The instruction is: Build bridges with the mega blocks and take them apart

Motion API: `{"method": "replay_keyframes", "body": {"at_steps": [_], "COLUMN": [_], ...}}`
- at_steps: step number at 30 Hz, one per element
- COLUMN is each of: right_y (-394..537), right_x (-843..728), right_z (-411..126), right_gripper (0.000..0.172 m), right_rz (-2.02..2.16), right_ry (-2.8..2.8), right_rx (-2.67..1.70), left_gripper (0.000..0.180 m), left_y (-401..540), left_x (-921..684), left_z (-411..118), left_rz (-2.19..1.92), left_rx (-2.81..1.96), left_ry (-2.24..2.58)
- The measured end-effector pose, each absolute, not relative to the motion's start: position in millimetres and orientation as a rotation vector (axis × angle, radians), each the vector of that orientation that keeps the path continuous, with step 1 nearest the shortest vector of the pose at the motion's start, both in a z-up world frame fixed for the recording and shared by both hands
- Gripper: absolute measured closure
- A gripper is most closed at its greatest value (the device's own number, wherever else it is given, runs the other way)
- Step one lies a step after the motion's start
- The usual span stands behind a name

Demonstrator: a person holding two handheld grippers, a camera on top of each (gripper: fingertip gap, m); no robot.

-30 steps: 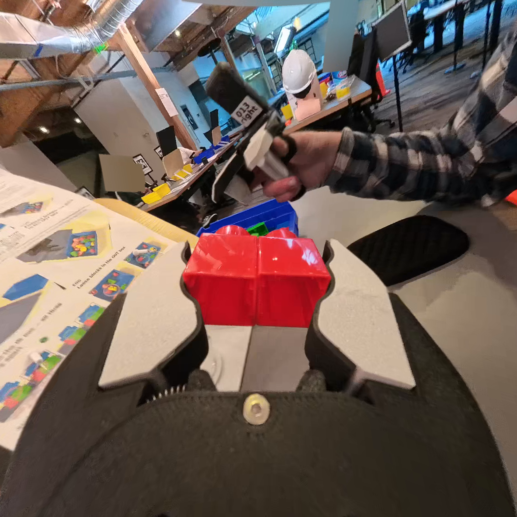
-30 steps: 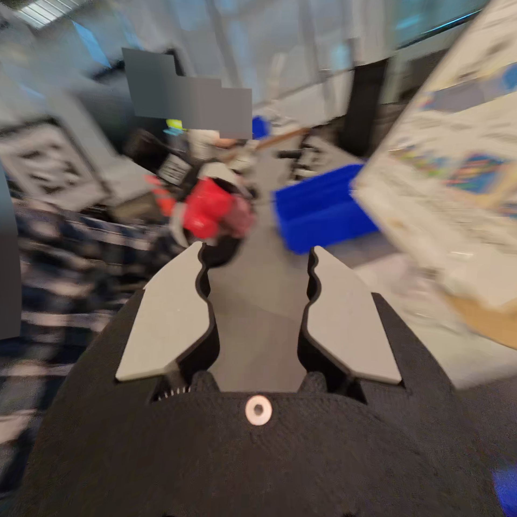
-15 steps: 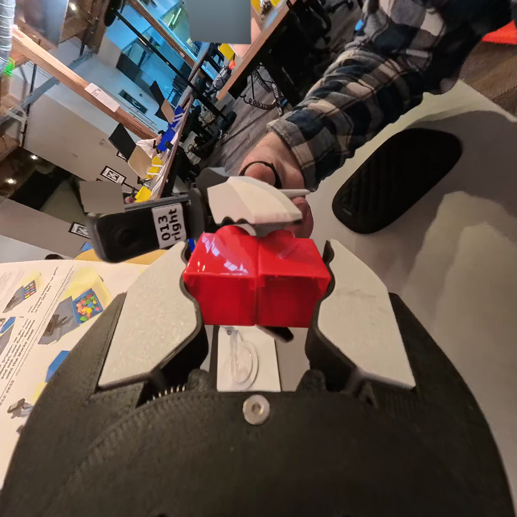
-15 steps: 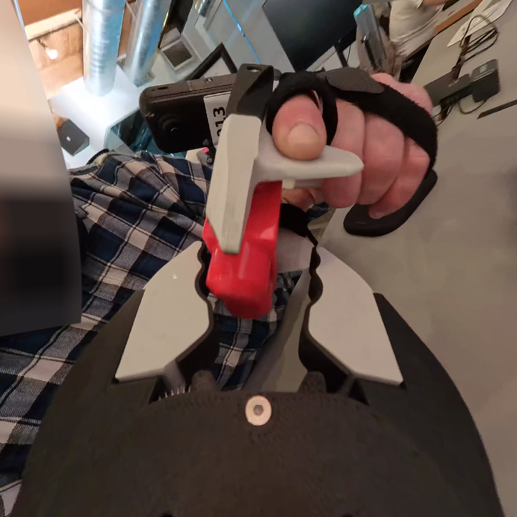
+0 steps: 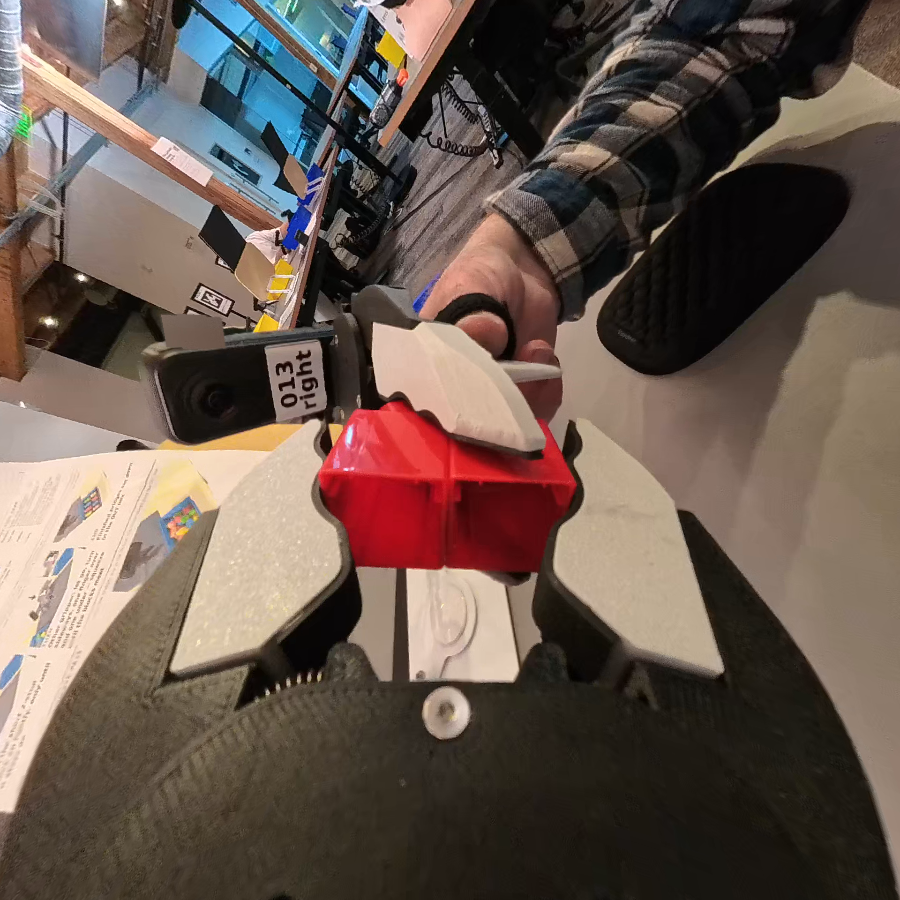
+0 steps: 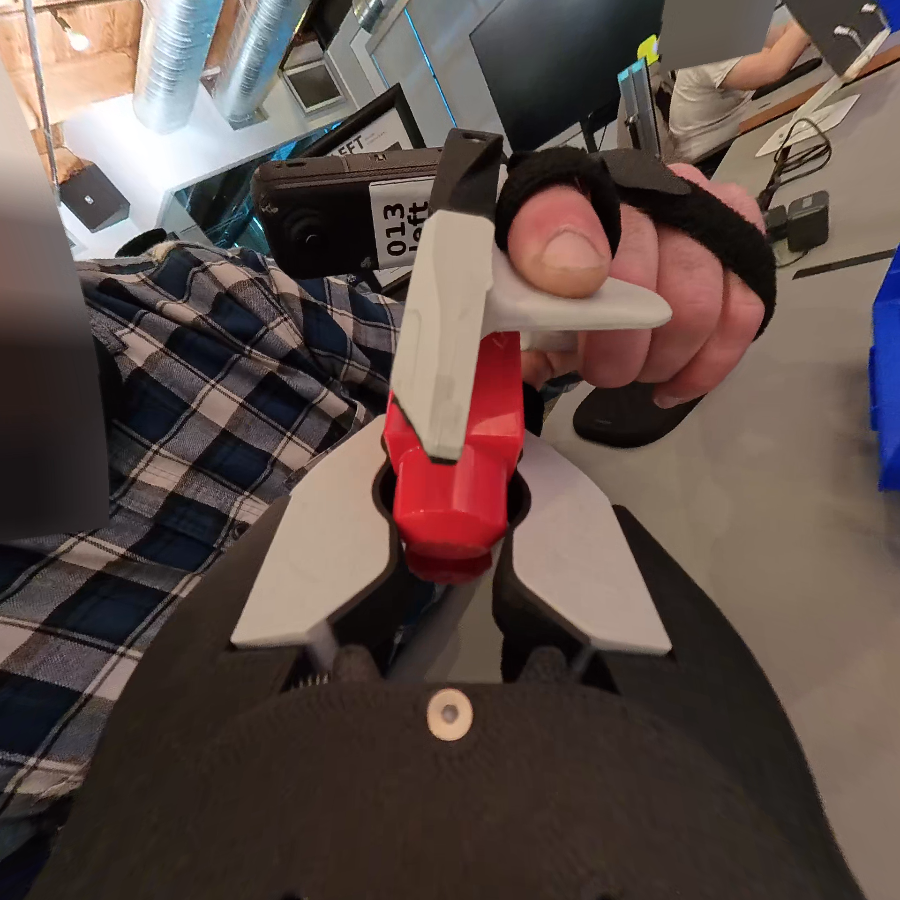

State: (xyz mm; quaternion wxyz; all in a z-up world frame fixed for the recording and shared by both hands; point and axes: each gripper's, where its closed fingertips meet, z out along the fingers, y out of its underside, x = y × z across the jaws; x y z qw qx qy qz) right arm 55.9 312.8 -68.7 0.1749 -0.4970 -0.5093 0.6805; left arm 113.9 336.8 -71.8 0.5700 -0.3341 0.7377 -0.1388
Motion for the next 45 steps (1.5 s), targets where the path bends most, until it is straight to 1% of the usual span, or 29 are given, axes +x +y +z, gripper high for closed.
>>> {"method": "replay_keyframes", "body": {"at_steps": [14,21,26,30,34,36,38,39,41,42,44,45], "right_y": [310,318,327,365,435,473,502,517,537,539,536,534], "right_x": [55,62,72,120,216,274,324,348,385,394,404,409], "right_z": [-56,-45,-40,-34,-46,-67,-94,-110,-138,-142,-134,-130], "right_gripper": [0.13,0.131,0.13,0.131,0.131,0.131,0.13,0.128,0.077,0.069,0.077,0.079], "right_rz": [1.923,1.945,1.885,1.677,1.332,1.114,1.027,0.94,0.748,0.707,0.645,0.603], "right_ry": [-1.382,-1.298,-1.267,-1.149,-0.894,-0.749,-0.597,-0.515,-0.405,-0.39,-0.382,-0.382], "right_rx": [-1.281,-1.234,-1.237,-1.309,-1.522,-1.677,-1.828,-1.907,-2.04,-2.068,-2.04,-2.03], "left_gripper": [0.09,0.085,0.08,0.08,0.087,0.09,0.09,0.09,0.09,0.09,0.089,0.089], "left_y": [335,340,345,355,364,366,366,366,368,370,372,374], "left_x": [111,105,101,79,53,44,40,39,36,35,32,29], "left_z": [-61,-52,-49,-41,-43,-46,-46,-45,-45,-45,-47,-47], "left_rz": [-0.278,-0.298,-0.287,-0.272,-0.236,-0.218,-0.229,-0.232,-0.206,-0.196,-0.177,-0.165], "left_rx": [-0.757,-0.768,-0.787,-0.838,-0.911,-0.939,-0.962,-0.969,-0.985,-0.999,-1.023,-1.036], "left_ry": [1.756,1.684,1.651,1.573,1.517,1.501,1.488,1.481,1.473,1.473,1.465,1.458]}}
